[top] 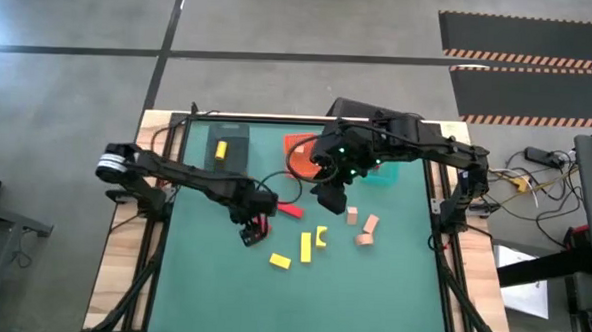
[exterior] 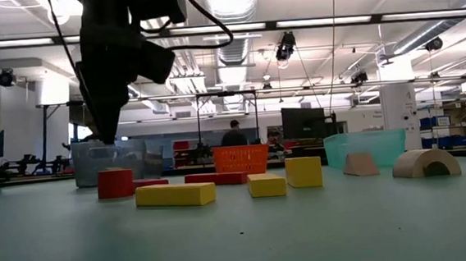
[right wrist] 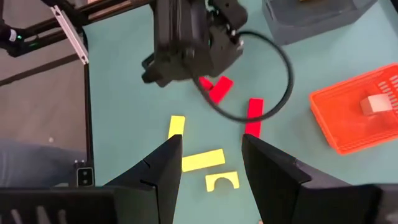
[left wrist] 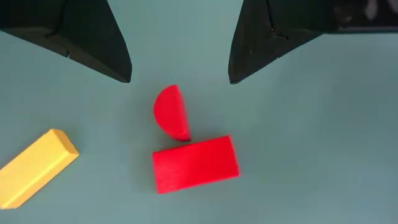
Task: Sort & place blocks by color
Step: Put the red block into the green bin
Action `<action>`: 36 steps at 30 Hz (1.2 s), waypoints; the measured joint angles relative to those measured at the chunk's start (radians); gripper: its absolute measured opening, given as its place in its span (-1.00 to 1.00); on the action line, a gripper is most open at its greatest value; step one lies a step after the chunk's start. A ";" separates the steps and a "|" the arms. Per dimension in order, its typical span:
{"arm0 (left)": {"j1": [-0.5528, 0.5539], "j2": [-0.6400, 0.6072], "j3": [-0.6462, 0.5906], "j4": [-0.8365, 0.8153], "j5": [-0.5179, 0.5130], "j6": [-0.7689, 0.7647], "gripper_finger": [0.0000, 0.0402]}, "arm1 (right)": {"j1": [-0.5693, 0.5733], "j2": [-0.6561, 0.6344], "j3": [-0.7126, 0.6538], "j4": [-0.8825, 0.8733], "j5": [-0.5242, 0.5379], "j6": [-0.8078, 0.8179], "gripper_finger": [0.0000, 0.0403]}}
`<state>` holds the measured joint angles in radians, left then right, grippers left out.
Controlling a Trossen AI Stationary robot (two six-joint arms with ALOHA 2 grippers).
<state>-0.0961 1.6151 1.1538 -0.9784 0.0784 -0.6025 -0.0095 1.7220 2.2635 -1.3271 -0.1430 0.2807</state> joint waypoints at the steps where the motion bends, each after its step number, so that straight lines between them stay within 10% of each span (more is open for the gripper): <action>1: -0.006 0.012 0.000 0.011 0.000 -0.010 0.26 | 0.004 -0.001 0.000 0.000 0.007 0.000 -0.22; 26: -0.032 0.211 -0.001 0.125 -0.005 -0.122 0.26 | 0.014 -0.014 0.000 -0.023 0.013 0.008 -0.22; 36: -0.034 0.193 -0.001 0.129 -0.027 -0.126 -0.13 | 0.014 -0.014 0.000 -0.030 0.014 -0.004 -0.22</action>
<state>-0.1299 1.8086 1.1527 -0.8491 0.0513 -0.7282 0.0044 1.7081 2.2635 -1.3571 -0.1287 0.2768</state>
